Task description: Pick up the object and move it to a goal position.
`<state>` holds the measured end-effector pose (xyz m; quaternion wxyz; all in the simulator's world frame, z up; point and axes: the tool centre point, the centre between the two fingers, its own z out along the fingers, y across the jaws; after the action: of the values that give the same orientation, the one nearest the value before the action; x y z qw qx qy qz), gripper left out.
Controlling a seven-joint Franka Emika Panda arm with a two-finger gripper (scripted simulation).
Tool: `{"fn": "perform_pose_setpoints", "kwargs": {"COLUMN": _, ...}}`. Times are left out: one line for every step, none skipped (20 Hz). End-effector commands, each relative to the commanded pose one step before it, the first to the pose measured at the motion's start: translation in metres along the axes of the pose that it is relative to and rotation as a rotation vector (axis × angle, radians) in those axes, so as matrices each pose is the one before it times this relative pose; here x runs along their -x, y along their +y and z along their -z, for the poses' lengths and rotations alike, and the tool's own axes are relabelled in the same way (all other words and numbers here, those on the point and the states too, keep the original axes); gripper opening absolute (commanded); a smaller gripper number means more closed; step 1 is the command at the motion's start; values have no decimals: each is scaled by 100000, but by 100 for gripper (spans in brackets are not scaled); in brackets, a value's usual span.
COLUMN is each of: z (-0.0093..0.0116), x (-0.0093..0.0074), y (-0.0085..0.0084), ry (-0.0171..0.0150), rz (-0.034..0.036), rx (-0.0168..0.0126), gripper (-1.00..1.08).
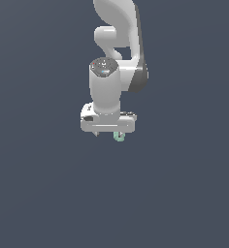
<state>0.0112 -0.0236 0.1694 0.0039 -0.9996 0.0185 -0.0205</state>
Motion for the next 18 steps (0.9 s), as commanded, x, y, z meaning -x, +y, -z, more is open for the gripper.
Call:
{"fn": "perform_pose_setpoints", "kwargs": {"z": 0, "x": 0, "y": 1, "ry": 0, "rz": 0, "rx": 0, "gripper": 100}}
{"fn": "perform_pose_setpoints", "kwargs": {"z": 19, "x": -25, "y": 45, "ry": 78, "rz": 34, "rx": 48, "gripper": 100}}
{"fn": "perform_pose_setpoints", "kwargs": {"z": 58, "x": -71, "y": 134, "ry": 230, "rz": 95, "rx": 139, "gripper": 100}}
{"fn": "perform_pose_setpoints", "kwargs": {"z": 87, "x": -118, "y": 223, "ry": 360, "rz": 150, "rx": 219, "gripper": 100}}
{"fn": "perform_pose_setpoints", "kwargs": {"z": 125, "x": -161, "y": 306, "ry": 498, "rz": 211, "rx": 307, "gripper": 100}}
{"fn": "perform_pose_setpoints", "kwargs": {"z": 161, "x": -203, "y": 387, "ry": 621, "rz": 269, "rx": 390, "gripper": 100}}
{"fn": "perform_pose_setpoints", "kwargs": {"z": 182, "x": -224, "y": 426, "ry": 671, "rz": 299, "rx": 429, "gripper": 100}}
{"fn": "perform_pose_setpoints", "kwargs": {"z": 151, "x": -182, "y": 343, "ry": 526, "rz": 244, "rx": 342, "gripper": 100}}
{"fn": "perform_pose_setpoints", "kwargs": {"z": 117, "x": -135, "y": 246, "ry": 371, "rz": 180, "rx": 242, "gripper": 100}}
{"fn": "perform_pose_setpoints", "kwargs": {"z": 78, "x": -89, "y": 153, "ry": 219, "rz": 114, "rx": 142, "gripper": 100}}
{"fn": "perform_pose_setpoints", "kwargs": {"z": 33, "x": -42, "y": 66, "ry": 74, "rz": 45, "rx": 46, "gripper": 100}}
{"fn": "perform_pose_setpoints", "kwargs": {"z": 21, "x": 12, "y": -34, "ry": 0, "rz": 0, "rx": 0, "gripper": 100}}
{"fn": "perform_pose_setpoints", "kwargs": {"z": -69, "x": 47, "y": -70, "ry": -140, "rz": -72, "rx": -92, "gripper": 100}}
{"fn": "perform_pose_setpoints", "kwargs": {"z": -73, "x": 81, "y": -99, "ry": -99, "rz": -81, "rx": -52, "gripper": 100}}
{"fn": "perform_pose_setpoints", "kwargs": {"z": -122, "x": 103, "y": -86, "ry": -109, "rz": -122, "rx": -42, "gripper": 100}}
{"fn": "perform_pose_setpoints", "kwargs": {"z": -141, "x": 137, "y": -119, "ry": -88, "rz": -125, "rx": -23, "gripper": 100}}
{"fn": "perform_pose_setpoints", "kwargs": {"z": -184, "x": 172, "y": -139, "ry": -118, "rz": -168, "rx": -30, "gripper": 100}}
{"fn": "perform_pose_setpoints", "kwargs": {"z": -224, "x": 211, "y": -170, "ry": -159, "rz": -211, "rx": -45, "gripper": 100}}
